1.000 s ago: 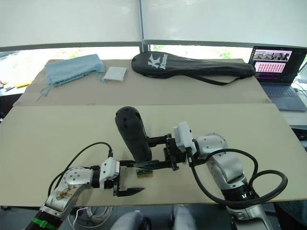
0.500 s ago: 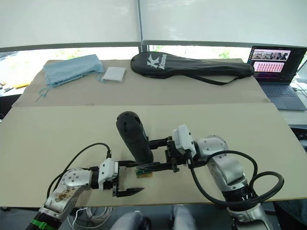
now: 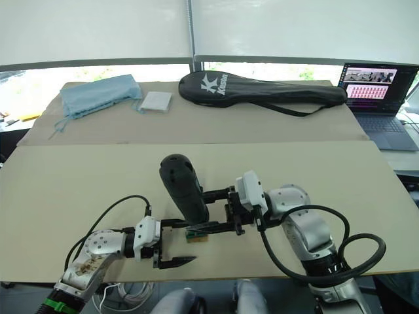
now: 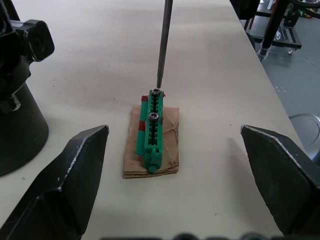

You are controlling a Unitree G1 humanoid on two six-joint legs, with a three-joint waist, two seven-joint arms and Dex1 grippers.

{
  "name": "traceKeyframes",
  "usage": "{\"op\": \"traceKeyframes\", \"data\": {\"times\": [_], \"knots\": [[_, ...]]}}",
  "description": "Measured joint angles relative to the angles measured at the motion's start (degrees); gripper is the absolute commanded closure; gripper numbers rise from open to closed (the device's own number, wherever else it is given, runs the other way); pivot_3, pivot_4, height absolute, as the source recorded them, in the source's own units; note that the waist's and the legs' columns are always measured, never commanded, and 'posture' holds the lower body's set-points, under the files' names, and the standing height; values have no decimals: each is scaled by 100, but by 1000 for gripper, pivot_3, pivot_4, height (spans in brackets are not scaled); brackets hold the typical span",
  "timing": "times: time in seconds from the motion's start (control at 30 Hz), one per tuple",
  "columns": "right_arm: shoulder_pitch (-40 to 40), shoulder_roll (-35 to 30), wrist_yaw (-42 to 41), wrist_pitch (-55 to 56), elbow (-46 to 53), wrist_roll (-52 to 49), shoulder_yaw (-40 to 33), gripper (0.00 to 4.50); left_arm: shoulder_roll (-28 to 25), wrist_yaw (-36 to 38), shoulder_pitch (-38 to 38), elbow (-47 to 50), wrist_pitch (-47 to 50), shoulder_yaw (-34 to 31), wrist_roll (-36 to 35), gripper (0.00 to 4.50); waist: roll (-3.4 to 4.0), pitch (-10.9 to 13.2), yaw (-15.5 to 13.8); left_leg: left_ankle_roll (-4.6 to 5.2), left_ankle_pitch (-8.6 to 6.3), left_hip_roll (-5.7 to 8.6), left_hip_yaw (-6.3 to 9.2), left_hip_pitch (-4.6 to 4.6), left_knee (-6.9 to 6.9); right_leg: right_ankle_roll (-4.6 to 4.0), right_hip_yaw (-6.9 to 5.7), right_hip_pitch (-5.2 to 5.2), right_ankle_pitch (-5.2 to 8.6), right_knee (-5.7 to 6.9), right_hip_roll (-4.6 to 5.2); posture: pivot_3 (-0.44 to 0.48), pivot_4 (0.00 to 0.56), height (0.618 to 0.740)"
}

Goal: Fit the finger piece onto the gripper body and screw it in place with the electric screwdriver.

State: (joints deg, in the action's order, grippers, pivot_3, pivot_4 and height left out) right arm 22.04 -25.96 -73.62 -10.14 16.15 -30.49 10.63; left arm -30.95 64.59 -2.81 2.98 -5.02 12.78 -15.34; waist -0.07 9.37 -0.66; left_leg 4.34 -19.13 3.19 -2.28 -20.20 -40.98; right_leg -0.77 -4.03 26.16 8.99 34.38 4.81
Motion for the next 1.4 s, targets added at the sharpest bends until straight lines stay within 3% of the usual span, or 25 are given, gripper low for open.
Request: {"op": "traceKeyframes", "data": {"times": [1.4], "knots": [[157, -13, 31, -78, -96, 1, 33, 2572, 46, -25, -68, -90, -16, 15, 1, 0, 1, -6, -6, 2, -1, 2, 0, 0, -1, 0, 0, 0, 0, 6, 6, 0, 150, 740]]}}
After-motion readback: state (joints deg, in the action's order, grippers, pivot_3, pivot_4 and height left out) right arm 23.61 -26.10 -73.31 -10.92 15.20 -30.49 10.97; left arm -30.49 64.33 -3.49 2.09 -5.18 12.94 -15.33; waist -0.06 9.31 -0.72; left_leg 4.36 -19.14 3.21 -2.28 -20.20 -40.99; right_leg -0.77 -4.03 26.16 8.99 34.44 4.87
